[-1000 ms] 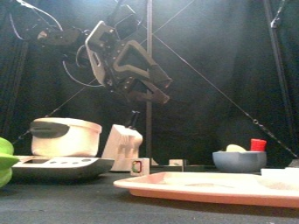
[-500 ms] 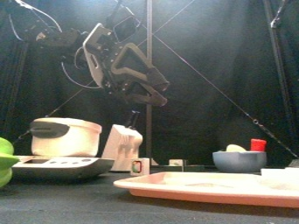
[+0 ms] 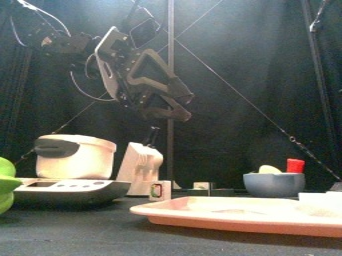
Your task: Place rice to right of salmon
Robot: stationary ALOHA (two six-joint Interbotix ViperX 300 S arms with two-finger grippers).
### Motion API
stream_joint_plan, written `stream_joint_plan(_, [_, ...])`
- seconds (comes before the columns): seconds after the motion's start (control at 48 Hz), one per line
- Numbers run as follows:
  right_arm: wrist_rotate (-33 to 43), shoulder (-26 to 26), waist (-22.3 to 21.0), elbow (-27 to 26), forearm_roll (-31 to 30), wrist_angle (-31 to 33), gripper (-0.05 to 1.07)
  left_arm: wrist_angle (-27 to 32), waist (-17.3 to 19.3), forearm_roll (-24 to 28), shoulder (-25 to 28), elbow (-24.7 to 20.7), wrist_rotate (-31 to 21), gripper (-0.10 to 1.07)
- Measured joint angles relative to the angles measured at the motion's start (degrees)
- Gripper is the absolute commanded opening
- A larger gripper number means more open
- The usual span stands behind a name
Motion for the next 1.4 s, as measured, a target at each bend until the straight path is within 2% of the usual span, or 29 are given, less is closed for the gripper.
stream_joint_plan(0.104, [0.0,0.0,0.0,0.0,-0.1,0.0,0.75,-0.1,0.0,0.0,0.1,0.0,0.0,0.93])
stream_joint_plan(0.312, [0.0,0.0,0.0,0.0,0.0,0.1,0.88,0.0,0.0,0.0,-0.1,0.0,0.0,0.93])
stream_joint_plan(0.438, [-0.1,0.0,0.1,0.0,0.0,0.0,0.93,0.0,0.0,0.0,-0.4,0.0,0.0,0.93])
stream_joint_plan(0.688, [-0.4,-0.5,0.1,-0.2,-0.1,1.6,0.93,0.0,0.0,0.0,-0.5,0.0,0.0,0.93])
stream_joint_plan(1.021, [-0.7,-5.9,0.8,-1.2,-2.3,7.6,0.93,0.0,0.1,0.0,-1.7,0.0,0.0,0.93])
stream_joint_plan(1.396, [-1.3,-6.2,1.0,-1.1,-4.2,7.2,0.93,0.0,0.1,0.0,-1.7,0.1,0.1,0.93])
